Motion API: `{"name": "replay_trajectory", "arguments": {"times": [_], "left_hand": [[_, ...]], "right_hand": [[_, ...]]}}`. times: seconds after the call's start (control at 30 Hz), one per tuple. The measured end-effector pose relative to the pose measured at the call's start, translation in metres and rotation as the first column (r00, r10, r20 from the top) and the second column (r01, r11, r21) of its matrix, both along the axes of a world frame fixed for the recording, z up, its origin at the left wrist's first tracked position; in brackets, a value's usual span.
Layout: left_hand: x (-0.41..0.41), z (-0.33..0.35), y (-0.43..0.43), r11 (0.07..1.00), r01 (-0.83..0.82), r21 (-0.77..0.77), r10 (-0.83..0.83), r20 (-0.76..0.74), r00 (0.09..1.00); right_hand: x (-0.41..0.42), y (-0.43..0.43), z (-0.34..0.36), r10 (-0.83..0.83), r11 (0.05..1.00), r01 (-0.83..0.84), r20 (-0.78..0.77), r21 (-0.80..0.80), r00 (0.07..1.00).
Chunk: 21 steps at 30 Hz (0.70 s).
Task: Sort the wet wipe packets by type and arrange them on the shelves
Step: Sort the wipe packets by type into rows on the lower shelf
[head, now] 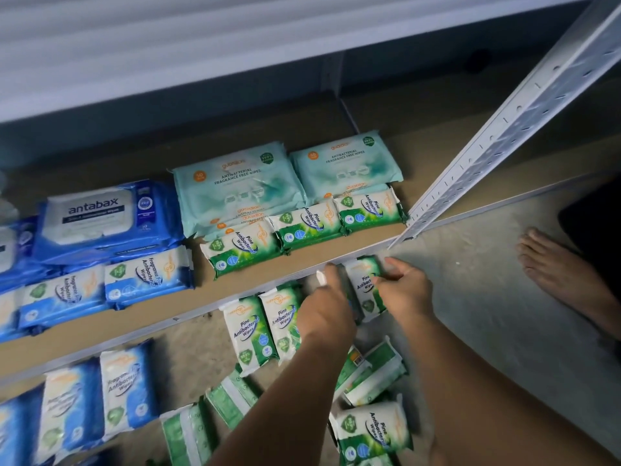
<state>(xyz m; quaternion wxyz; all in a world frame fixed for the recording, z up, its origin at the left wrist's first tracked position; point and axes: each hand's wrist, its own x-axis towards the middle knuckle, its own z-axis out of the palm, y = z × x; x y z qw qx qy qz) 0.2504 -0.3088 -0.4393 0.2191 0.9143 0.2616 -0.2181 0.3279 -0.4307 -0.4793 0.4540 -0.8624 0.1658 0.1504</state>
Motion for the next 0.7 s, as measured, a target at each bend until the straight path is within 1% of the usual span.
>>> {"name": "replay_trajectory", "arguments": {"times": [0.07,0.13,0.3,0.57,0.7], "left_hand": [[0.006,0.002,0.002,0.996,0.051,0.076,-0.049,-0.029,0.998],[0.008,0.004,0.007,0.988,0.104,0.116,-0.097,-0.062,0.993],[0.004,0.006,0.018,0.975,0.179,0.128,-0.168,-0.097,0.981],[-0.001,0.004,0.023,0.973,0.185,0.134,-0.176,-0.08,0.981],[-0.005,0.01,0.024,0.971,0.201,0.125,-0.199,-0.031,0.98]], "right_hand": [[-0.012,-0.001,-0.007,0.11,0.988,-0.108,0.019,-0.108,0.994],[-0.021,-0.003,-0.013,0.165,0.972,-0.156,0.036,-0.177,0.986],[-0.026,0.0,-0.015,0.255,0.948,-0.236,0.066,-0.213,0.965],[-0.029,0.006,-0.015,0.263,0.932,-0.243,0.044,-0.268,0.964],[-0.03,0.007,-0.011,0.271,0.927,-0.248,0.048,-0.281,0.961]]}}
